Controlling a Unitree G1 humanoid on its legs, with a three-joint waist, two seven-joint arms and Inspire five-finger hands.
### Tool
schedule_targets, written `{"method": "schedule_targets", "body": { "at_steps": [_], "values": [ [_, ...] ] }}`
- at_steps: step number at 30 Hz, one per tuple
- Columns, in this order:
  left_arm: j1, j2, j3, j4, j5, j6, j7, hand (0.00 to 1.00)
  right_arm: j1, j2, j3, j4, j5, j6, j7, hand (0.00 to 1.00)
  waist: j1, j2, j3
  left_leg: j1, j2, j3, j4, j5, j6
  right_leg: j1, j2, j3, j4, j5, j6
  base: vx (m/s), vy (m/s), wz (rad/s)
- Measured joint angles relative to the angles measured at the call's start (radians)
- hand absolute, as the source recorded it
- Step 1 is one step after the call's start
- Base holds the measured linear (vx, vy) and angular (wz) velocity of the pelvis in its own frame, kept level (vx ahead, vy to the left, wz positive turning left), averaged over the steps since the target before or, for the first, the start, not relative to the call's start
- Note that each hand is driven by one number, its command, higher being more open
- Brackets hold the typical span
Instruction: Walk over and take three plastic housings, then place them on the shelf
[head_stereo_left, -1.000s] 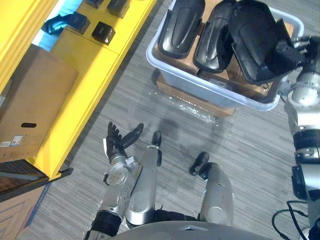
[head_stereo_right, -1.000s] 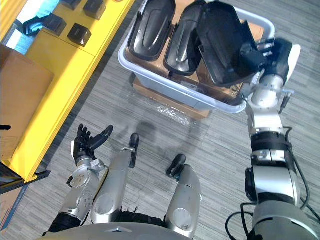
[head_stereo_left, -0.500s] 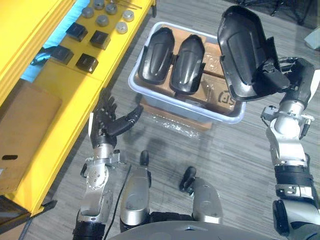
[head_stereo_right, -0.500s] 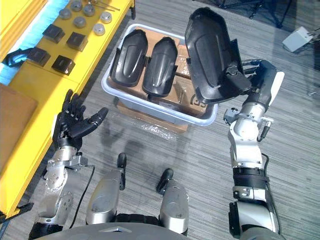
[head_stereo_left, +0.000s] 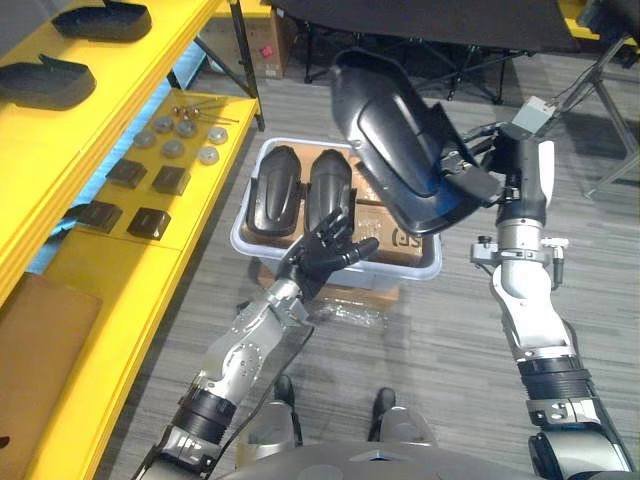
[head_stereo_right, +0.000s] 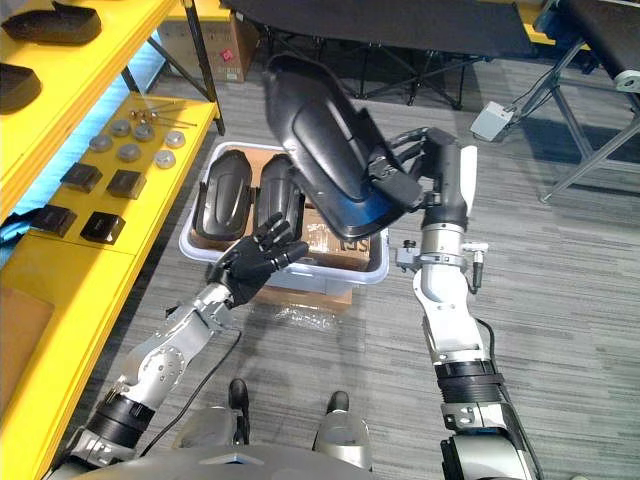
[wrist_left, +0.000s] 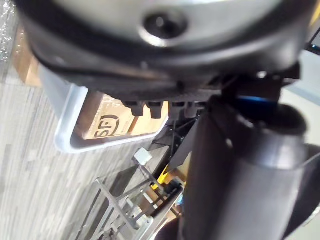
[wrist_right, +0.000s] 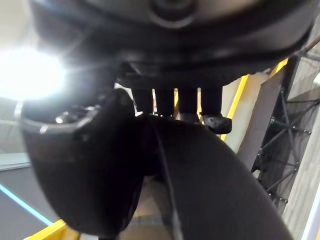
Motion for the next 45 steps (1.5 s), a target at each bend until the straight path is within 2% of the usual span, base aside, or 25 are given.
{"method": "schedule_targets", "body": {
  "at_steps": [3,10,15,20,22,23,24,29,32,37,40,45],
  "values": [
    [0.0,-0.011,-0.006,0.009,0.001,0.015,0.013,1.0,0.001,0.034,0.037,-0.006,0.0,-0.034,0.024,0.0,-0.001,0.012,-0.027,0.001,-0.001,0.008,-0.005,0.0,0.0,0.001,0.002,0.007,-0.016,0.009,0.0,-0.01,-0.001,-0.08],
    [0.005,-0.009,-0.015,0.024,-0.034,0.014,0.015,1.0,0.036,0.073,0.052,-0.006,0.002,-0.044,0.041,0.0,-0.001,0.017,-0.068,0.019,-0.017,0.006,-0.031,0.009,0.004,0.017,-0.001,0.009,-0.035,0.018,0.004,0.0,0.0,0.0],
    [0.023,0.003,-0.02,0.023,-0.081,0.012,0.013,1.0,0.094,0.104,0.051,0.036,0.002,-0.083,0.013,0.0,-0.003,0.019,-0.094,0.041,-0.031,0.003,-0.065,0.023,0.01,0.033,-0.008,0.001,-0.052,0.024,0.006,0.0,0.01,0.02],
    [0.028,0.004,-0.021,0.008,-0.114,0.012,-0.011,1.0,0.131,0.121,0.052,0.086,0.002,-0.094,-0.026,0.0,-0.002,0.017,-0.107,0.051,-0.036,-0.008,-0.105,0.042,0.009,0.032,-0.01,-0.014,-0.054,0.024,0.006,-0.01,0.01,0.07],
    [0.036,0.004,-0.018,-0.034,-0.113,0.012,-0.012,1.0,0.164,0.121,0.066,0.097,0.0,-0.097,-0.028,0.0,0.0,0.017,-0.11,0.051,-0.038,-0.012,-0.106,0.043,0.009,0.034,-0.01,-0.019,-0.056,0.024,0.006,0.01,0.0,0.07],
    [0.042,0.002,0.016,-0.13,-0.112,0.013,-0.038,1.0,0.209,0.144,0.111,0.12,0.001,-0.107,-0.052,0.0,-0.002,0.017,-0.12,0.058,-0.039,-0.017,-0.121,0.055,0.009,0.039,-0.01,-0.025,-0.061,0.024,0.007,0.02,0.002,0.03],
    [0.042,-0.012,0.042,-0.132,-0.114,0.039,-0.081,1.0,0.223,0.14,0.131,0.12,-0.004,-0.128,-0.054,0.0,-0.004,0.016,-0.125,0.07,-0.04,-0.015,-0.132,0.057,0.009,0.048,-0.009,-0.024,-0.064,0.025,0.007,0.0,0.0,0.0],
    [0.042,-0.021,0.046,-0.13,-0.115,0.098,-0.124,1.0,0.231,0.136,0.176,0.118,-0.041,-0.176,-0.04,0.0,-0.001,0.007,-0.144,0.07,-0.039,-0.016,-0.139,0.059,0.007,0.047,-0.007,-0.024,-0.067,0.024,0.007,0.0,0.001,0.01],
    [0.05,-0.008,0.044,-0.12,-0.168,0.151,-0.171,1.0,0.221,0.136,0.176,0.117,-0.041,-0.185,-0.04,0.0,0.002,0.007,-0.144,0.071,-0.04,-0.018,-0.14,0.06,0.008,0.046,-0.007,-0.024,-0.067,0.025,0.007,0.0,0.002,0.01],
    [0.071,0.02,-0.008,-0.094,-0.186,0.205,-0.222,1.0,0.199,0.132,0.173,0.115,-0.042,-0.209,-0.06,0.0,-0.002,0.007,-0.149,0.071,-0.039,-0.016,-0.141,0.06,0.008,0.046,-0.006,-0.02,-0.069,0.025,0.007,0.0,0.0,0.0],
    [0.102,0.022,-0.04,-0.078,-0.186,0.213,-0.233,1.0,0.196,0.12,0.175,0.104,-0.055,-0.21,-0.053,0.0,-0.003,0.005,-0.16,0.071,-0.038,-0.014,-0.141,0.06,0.008,0.046,-0.004,-0.019,-0.074,0.025,0.008,0.0,0.0,0.0],
    [0.129,0.027,-0.048,-0.077,-0.186,0.2,-0.224,1.0,0.194,0.101,0.179,0.083,-0.082,-0.213,0.013,0.0,-0.001,0.007,-0.161,0.07,-0.038,-0.015,-0.14,0.059,0.007,0.046,-0.003,-0.02,-0.079,0.026,0.009,0.0,0.0,0.0]
  ]
}}
